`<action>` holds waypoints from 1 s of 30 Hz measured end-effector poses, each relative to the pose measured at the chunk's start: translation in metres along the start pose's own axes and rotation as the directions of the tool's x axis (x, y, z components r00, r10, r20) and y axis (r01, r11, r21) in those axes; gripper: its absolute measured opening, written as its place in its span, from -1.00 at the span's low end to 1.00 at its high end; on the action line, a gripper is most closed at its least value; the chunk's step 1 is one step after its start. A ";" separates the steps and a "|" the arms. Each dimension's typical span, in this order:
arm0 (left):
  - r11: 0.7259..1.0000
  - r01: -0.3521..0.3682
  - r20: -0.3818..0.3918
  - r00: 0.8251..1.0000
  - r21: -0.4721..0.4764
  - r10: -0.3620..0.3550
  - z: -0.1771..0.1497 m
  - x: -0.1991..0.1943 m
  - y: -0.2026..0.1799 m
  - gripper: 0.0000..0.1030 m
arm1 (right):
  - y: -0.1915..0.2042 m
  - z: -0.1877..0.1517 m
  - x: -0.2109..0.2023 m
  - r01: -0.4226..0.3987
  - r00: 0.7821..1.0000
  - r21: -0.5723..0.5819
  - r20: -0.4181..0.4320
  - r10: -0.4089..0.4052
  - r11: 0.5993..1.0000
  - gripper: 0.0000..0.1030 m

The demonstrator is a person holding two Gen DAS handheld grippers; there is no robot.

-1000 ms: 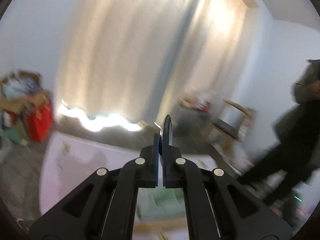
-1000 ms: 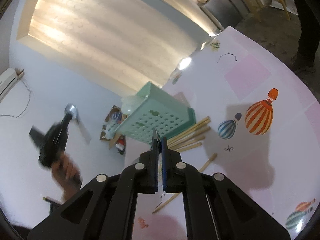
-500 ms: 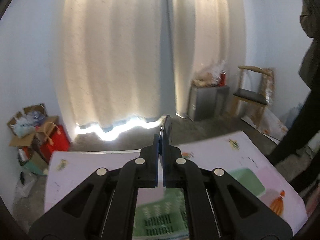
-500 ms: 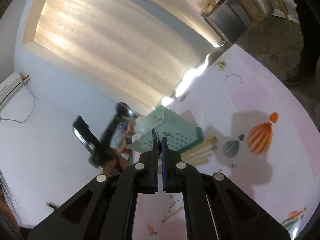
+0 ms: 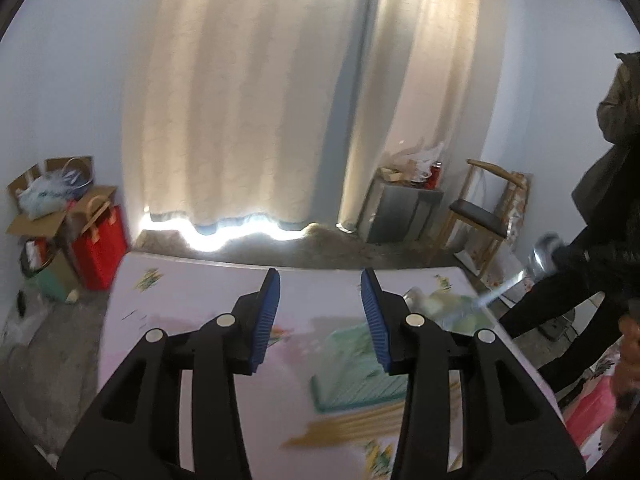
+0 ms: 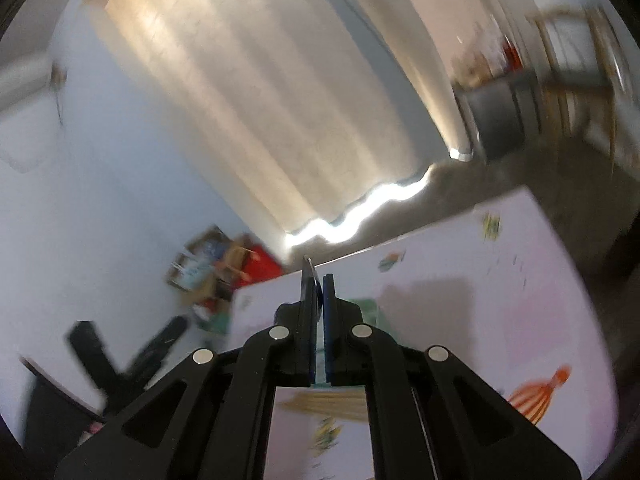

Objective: Organize utensils
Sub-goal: 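Lift both spoons over the green basket and release them inside with both tools, then grasp a wooden chopstick with the left tool while the right tool reaches another chopstick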

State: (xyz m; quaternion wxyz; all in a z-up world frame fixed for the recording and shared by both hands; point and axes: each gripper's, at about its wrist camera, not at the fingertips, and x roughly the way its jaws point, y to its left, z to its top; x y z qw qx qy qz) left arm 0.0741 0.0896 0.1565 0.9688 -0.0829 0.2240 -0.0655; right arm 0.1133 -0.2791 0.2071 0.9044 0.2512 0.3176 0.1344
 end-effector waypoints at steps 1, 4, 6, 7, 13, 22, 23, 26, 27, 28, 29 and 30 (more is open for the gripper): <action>1.000 -0.011 -0.005 1.000 -0.002 0.011 -0.003 -0.006 0.007 -0.23 | 0.009 0.002 0.005 0.015 1.000 -0.040 -0.006 -0.016 0.999 -0.94; 0.999 -0.048 -0.024 0.999 -0.007 0.047 -0.015 -0.018 0.025 -0.23 | 0.040 0.004 0.018 0.085 0.996 -0.186 -0.006 -0.088 0.979 -0.94; 0.998 -0.058 -0.037 0.998 -0.010 0.058 -0.020 -0.023 0.031 -0.23 | 0.059 0.002 0.022 0.133 0.991 -0.279 0.009 -0.136 0.951 -0.94; 0.998 -0.063 -0.044 0.997 -0.014 0.062 -0.023 -0.024 0.034 -0.23 | 0.069 0.000 0.024 0.159 0.987 -0.327 0.020 -0.161 0.932 -0.94; 0.997 -0.063 -0.069 0.996 -0.046 0.059 -0.032 -0.031 0.048 -0.23 | 0.100 0.001 0.030 0.228 0.973 -0.451 0.068 -0.222 0.863 -0.94; 0.998 -0.057 -0.092 0.994 -0.040 0.053 -0.036 -0.028 0.044 -0.23 | 0.132 -0.060 0.089 0.201 0.950 -0.660 -0.048 -0.308 0.724 -0.90; 0.998 -0.056 -0.098 0.994 -0.040 0.052 -0.037 -0.028 0.046 -0.23 | 0.130 -0.066 0.094 0.192 0.948 -0.657 -0.068 -0.311 0.729 -0.88; 0.998 -0.056 -0.115 0.992 -0.043 0.051 -0.039 -0.026 0.046 -0.16 | 0.122 -0.076 0.107 0.176 0.944 -0.636 -0.109 -0.312 0.752 -0.78; 0.998 -0.053 -0.122 0.991 -0.044 0.048 -0.040 -0.025 0.046 -0.15 | 0.119 -0.073 0.106 0.170 0.946 -0.615 -0.117 -0.302 0.770 -0.74; 0.998 -0.054 -0.127 0.991 -0.043 0.048 -0.042 -0.025 0.046 -0.13 | 0.116 -0.071 0.104 0.152 0.951 -0.589 -0.133 -0.280 0.794 -0.65; 0.998 -0.055 -0.132 0.990 -0.043 0.049 -0.044 -0.024 0.046 -0.13 | 0.112 -0.065 0.101 0.122 0.958 -0.540 -0.155 -0.241 0.833 -0.54; 0.998 -0.051 -0.142 0.989 -0.046 0.044 -0.045 -0.022 0.046 -0.13 | 0.109 -0.060 0.097 0.113 0.964 -0.505 -0.154 -0.218 0.855 -0.47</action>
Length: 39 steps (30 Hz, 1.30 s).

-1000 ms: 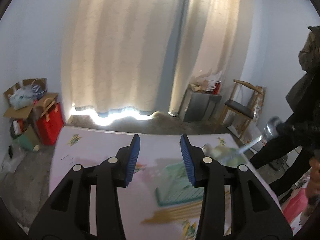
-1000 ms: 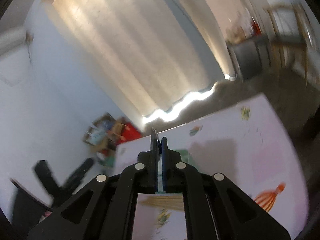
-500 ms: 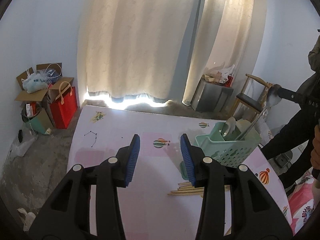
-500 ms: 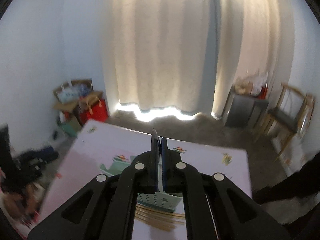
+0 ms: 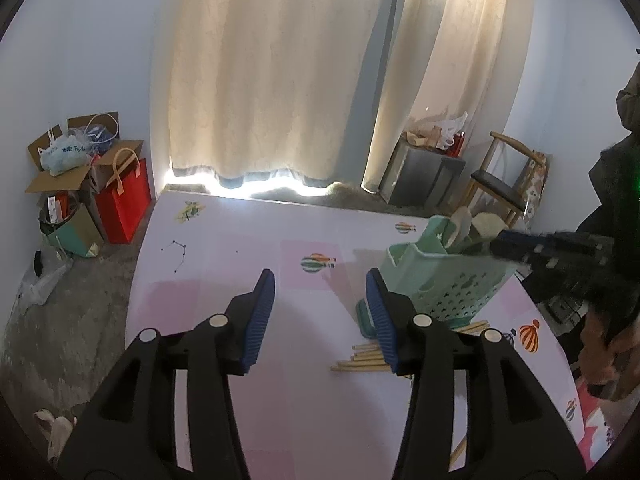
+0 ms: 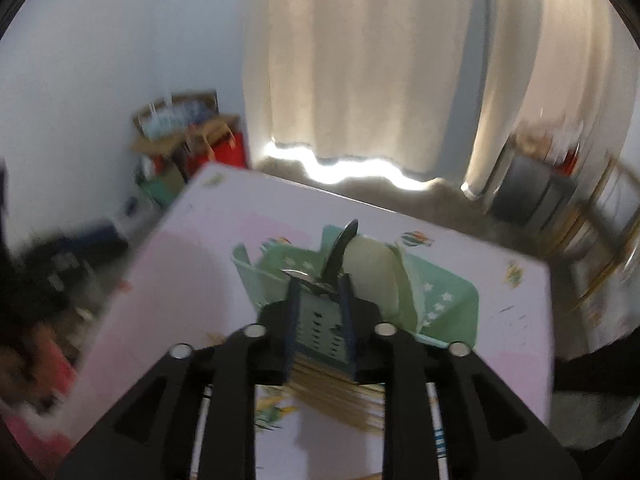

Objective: Organize utensils
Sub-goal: 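Grasp a wooden chopstick with the left tool while the right tool reaches another chopstick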

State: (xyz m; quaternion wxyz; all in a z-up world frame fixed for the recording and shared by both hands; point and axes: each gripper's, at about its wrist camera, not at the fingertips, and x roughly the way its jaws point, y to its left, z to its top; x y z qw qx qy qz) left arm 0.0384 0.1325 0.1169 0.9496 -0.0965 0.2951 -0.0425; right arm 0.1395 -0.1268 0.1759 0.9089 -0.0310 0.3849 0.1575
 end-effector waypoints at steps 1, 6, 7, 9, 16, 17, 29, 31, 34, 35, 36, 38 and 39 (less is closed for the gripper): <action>1.000 0.007 -0.009 1.000 -0.004 -0.007 -0.001 0.002 0.000 -0.12 | -0.008 0.004 -0.007 -0.011 1.000 0.043 0.024 0.009 0.999 -0.39; 0.995 0.069 -0.106 0.991 -0.072 -0.077 -0.018 0.019 0.000 -0.12 | -0.042 0.003 -0.037 -0.098 0.992 0.199 0.104 0.078 0.975 -0.36; 0.992 0.083 -0.129 0.987 -0.094 -0.095 -0.022 0.023 0.001 -0.12 | -0.048 0.000 -0.043 -0.117 0.989 0.230 0.113 0.093 0.966 -0.35; 0.983 0.111 -0.183 0.974 -0.146 -0.137 -0.034 0.034 0.004 -0.12 | -0.063 -0.015 -0.059 -0.146 0.985 0.294 0.136 0.109 0.945 -0.35; 0.915 0.159 -0.350 0.888 -0.371 -0.297 -0.080 0.083 0.015 -0.16 | -0.106 -0.122 -0.062 -0.129 0.991 0.548 0.047 0.124 0.826 -0.33; 0.903 0.150 -0.356 0.883 -0.402 -0.305 -0.084 0.089 0.017 -0.18 | -0.109 -0.141 -0.052 -0.124 0.989 0.579 0.007 0.147 0.806 -0.33; 0.710 0.060 -0.207 0.936 -0.701 -0.283 -0.106 0.123 0.030 -0.84 | -0.108 -0.228 0.007 -0.114 0.946 0.776 -0.106 0.306 0.620 -0.33; 0.630 0.076 -0.163 0.936 -0.773 -0.313 -0.114 0.129 0.037 -0.88 | -0.109 -0.231 0.010 -0.105 0.947 0.786 -0.108 0.303 0.610 -0.33; 0.502 0.095 -0.099 0.933 -0.860 -0.346 -0.123 0.134 0.046 -0.88 | -0.111 -0.227 0.015 -0.096 0.947 0.794 -0.113 0.302 0.600 -0.34; 0.482 0.090 -0.091 0.937 -0.871 -0.339 -0.123 0.135 0.047 -0.87 | -0.109 -0.229 0.015 -0.091 0.947 0.797 -0.116 0.300 0.597 -0.34; 0.479 0.087 -0.089 0.939 -0.873 -0.332 -0.120 0.135 0.045 -0.85 | -0.109 -0.230 0.015 -0.087 0.948 0.799 -0.118 0.297 0.595 -0.34; 0.494 0.077 -0.091 0.948 -0.866 -0.306 -0.114 0.136 0.039 -0.73 | -0.109 -0.230 0.019 -0.081 0.949 0.801 -0.120 0.292 0.593 -0.34; 0.512 0.064 -0.102 0.952 -0.857 -0.289 -0.110 0.137 0.036 -0.71 | -0.108 -0.229 0.019 -0.076 0.951 0.798 -0.123 0.284 0.598 -0.34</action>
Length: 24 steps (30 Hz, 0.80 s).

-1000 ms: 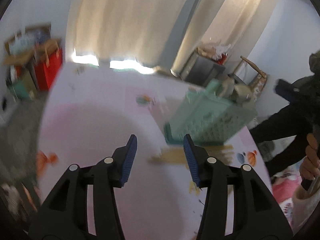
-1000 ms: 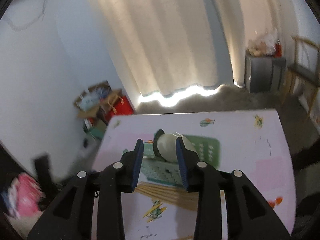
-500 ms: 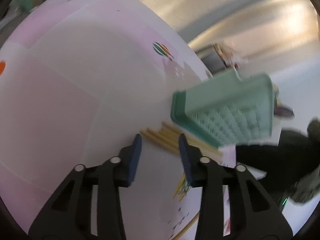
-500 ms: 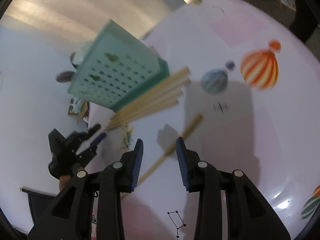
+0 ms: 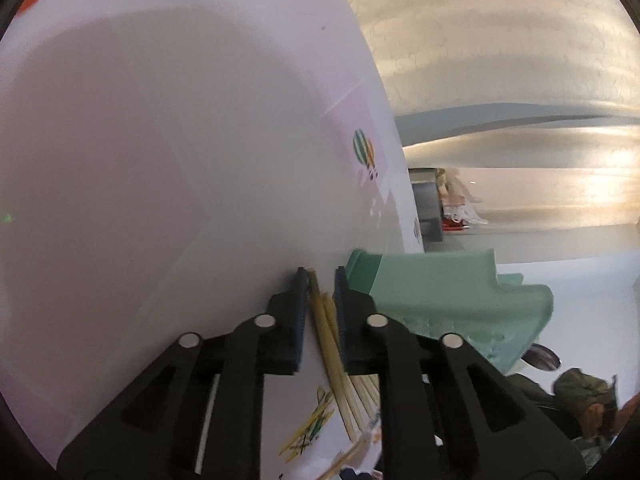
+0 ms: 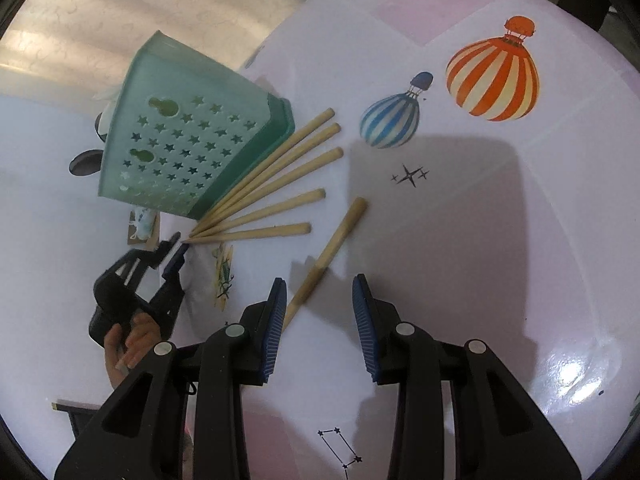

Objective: Organize utensils
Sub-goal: 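Grasp a wooden chopstick with the left tool while the right tool reaches another chopstick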

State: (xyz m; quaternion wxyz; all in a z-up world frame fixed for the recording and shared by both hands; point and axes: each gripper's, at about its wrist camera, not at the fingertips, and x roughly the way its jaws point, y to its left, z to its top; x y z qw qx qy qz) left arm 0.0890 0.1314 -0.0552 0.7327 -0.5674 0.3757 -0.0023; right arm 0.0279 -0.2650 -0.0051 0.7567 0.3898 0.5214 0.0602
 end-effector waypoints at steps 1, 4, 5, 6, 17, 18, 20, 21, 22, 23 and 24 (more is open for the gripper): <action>0.999 -0.034 0.011 0.999 0.029 0.033 -0.002 0.001 -0.009 -0.71 | 0.002 0.002 0.002 0.006 1.000 -0.005 0.003 -0.006 1.000 -0.34; 0.987 -0.129 0.048 0.991 0.098 0.124 0.001 0.003 -0.025 -0.75 | 0.005 0.003 0.004 0.035 0.999 -0.028 0.016 -0.035 0.999 -0.34; 0.979 -0.171 0.059 0.984 0.115 0.165 0.000 0.005 -0.029 -0.87 | 0.007 0.005 0.006 0.042 0.999 -0.027 0.021 -0.042 0.999 -0.34; 0.975 -0.184 0.064 0.982 0.125 0.177 0.000 0.006 -0.031 -0.87 | 0.007 0.005 0.005 0.042 0.999 -0.023 0.022 -0.042 0.999 -0.34; 0.881 -0.293 0.340 0.926 0.371 0.165 0.010 -0.057 -0.072 -0.95 | 0.008 0.016 0.014 0.028 0.999 0.045 0.040 -0.030 0.999 -0.33; 0.870 -0.304 0.366 0.917 0.388 0.157 0.011 -0.066 -0.079 -0.95 | 0.009 0.018 0.016 0.026 0.999 0.050 0.039 -0.028 0.998 -0.34; 0.859 -0.312 0.396 0.907 0.405 0.143 0.016 -0.075 -0.089 -0.95 | 0.014 0.019 0.018 0.065 0.997 0.048 0.042 -0.067 0.997 -0.46; 0.852 -0.317 0.414 0.901 0.417 0.133 0.017 -0.081 -0.094 -0.95 | 0.016 0.019 0.019 0.091 0.995 0.046 0.046 -0.093 0.995 -0.49; 0.847 -0.320 0.424 0.897 0.425 0.126 0.018 -0.084 -0.096 -0.95 | 0.017 0.018 0.019 0.113 0.992 0.045 0.050 -0.115 0.993 -0.56; 0.842 -0.324 0.433 0.893 0.431 0.122 0.017 -0.085 -0.100 -0.95 | 0.020 0.019 0.020 0.143 0.988 0.047 0.052 -0.146 0.989 -0.67; 0.838 -0.327 0.442 0.889 0.436 0.117 0.017 -0.090 -0.101 -0.95 | 0.022 0.021 0.022 0.174 0.983 0.050 0.051 -0.177 0.983 -0.72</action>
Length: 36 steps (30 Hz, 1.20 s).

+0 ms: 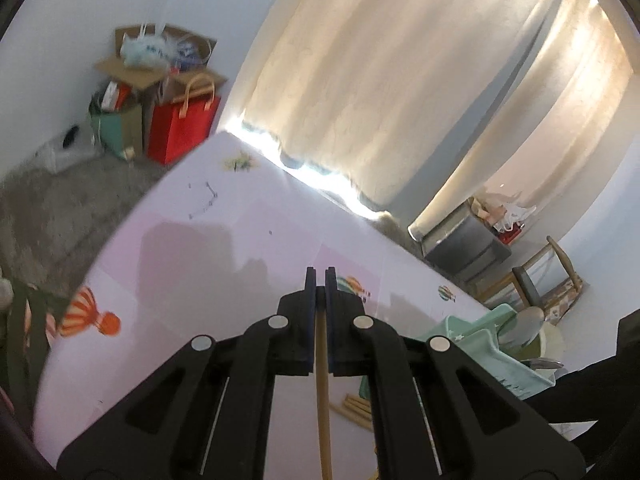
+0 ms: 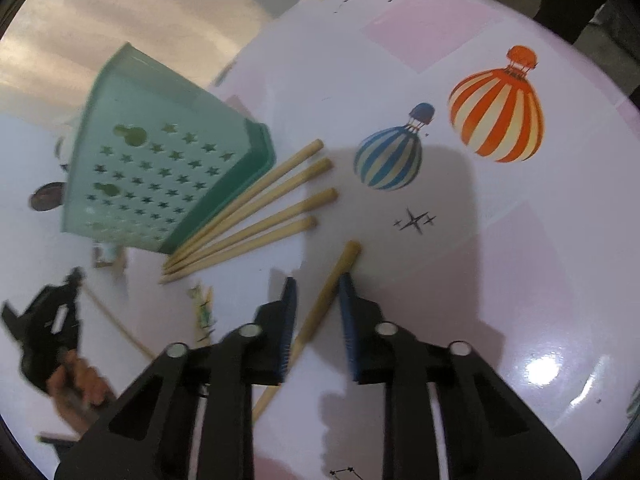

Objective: Organize utensils
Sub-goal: 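Grasp a wooden chopstick with the left tool while the right tool reaches another chopstick, then close the right tool on a wooden chopstick and lift it while the left tool holds its chopstick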

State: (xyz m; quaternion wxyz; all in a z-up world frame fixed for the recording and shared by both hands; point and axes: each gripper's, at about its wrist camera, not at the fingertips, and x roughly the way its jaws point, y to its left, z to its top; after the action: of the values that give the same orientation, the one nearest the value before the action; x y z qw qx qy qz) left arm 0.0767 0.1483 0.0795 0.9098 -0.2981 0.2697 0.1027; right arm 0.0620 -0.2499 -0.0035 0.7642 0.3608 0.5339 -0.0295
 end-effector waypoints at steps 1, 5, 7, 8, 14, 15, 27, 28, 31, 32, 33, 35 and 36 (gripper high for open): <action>1.000 0.001 0.009 1.000 0.011 -0.001 0.000 -0.001 -0.004 -0.95 | 0.002 0.002 0.001 0.020 1.000 0.005 -0.001 -0.020 1.000 -0.74; 1.000 0.002 0.017 1.000 0.026 -0.002 -0.005 -0.015 0.002 -0.95 | 0.013 0.010 0.006 0.108 0.994 0.014 -0.016 -0.108 0.994 -0.74; 1.000 0.002 0.017 1.000 0.030 -0.002 -0.006 -0.016 0.001 -0.95 | 0.020 0.011 0.008 0.161 0.987 -0.007 0.009 -0.161 0.987 -0.85; 0.999 0.003 0.018 1.000 0.033 -0.004 -0.006 -0.017 0.001 -0.95 | 0.024 0.009 0.009 0.187 0.982 -0.020 0.034 -0.187 0.982 -0.84; 0.998 0.008 0.026 1.000 0.067 -0.010 -0.005 -0.024 -0.002 -0.95 | 0.029 0.008 0.012 0.208 0.977 -0.018 0.054 -0.206 0.978 -0.87; 0.998 0.012 0.026 1.000 0.066 -0.013 -0.004 -0.026 -0.002 -0.95 | 0.026 0.011 0.013 0.188 0.981 -0.002 0.039 -0.187 0.982 -0.89; 0.994 0.072 0.034 0.997 0.079 -0.075 -0.004 -0.043 -0.016 -0.95 | 0.043 0.027 -0.054 0.068 0.966 -0.075 0.254 -0.047 0.995 -1.00; 0.994 0.077 0.035 0.996 0.082 -0.080 -0.003 -0.045 -0.017 -0.95 | 0.048 0.026 -0.056 0.080 0.963 -0.097 0.264 -0.052 0.992 -1.00; 0.992 0.085 0.043 0.995 0.091 -0.089 -0.002 -0.049 -0.020 -0.95 | 0.052 0.027 -0.063 0.096 0.966 -0.164 0.254 -0.052 0.982 -1.00; 0.992 0.086 0.044 0.995 0.093 -0.090 -0.002 -0.050 -0.021 -0.95 | 0.049 0.027 -0.059 0.115 0.968 -0.165 0.239 -0.073 0.980 -0.99; 0.992 0.087 0.045 0.995 0.096 -0.091 -0.002 -0.051 -0.021 -0.95 | 0.044 0.025 -0.055 0.133 0.969 -0.165 0.228 -0.094 0.977 -0.96; 0.991 0.090 0.041 0.995 0.094 -0.094 -0.002 -0.050 -0.020 -0.95 | 0.029 0.023 -0.047 0.199 0.963 -0.155 0.212 -0.164 0.968 -0.83; 0.992 0.090 0.040 0.995 0.091 -0.093 -0.003 -0.050 -0.020 -0.95 | 0.021 0.023 -0.040 0.232 0.960 -0.152 0.196 -0.201 0.961 -0.72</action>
State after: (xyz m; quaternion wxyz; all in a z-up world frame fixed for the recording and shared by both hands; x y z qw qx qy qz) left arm 0.0405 0.1293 0.1152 0.9318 -0.2669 0.2399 0.0553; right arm 0.0720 -0.2612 0.0449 0.8295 0.2282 0.5002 -0.0989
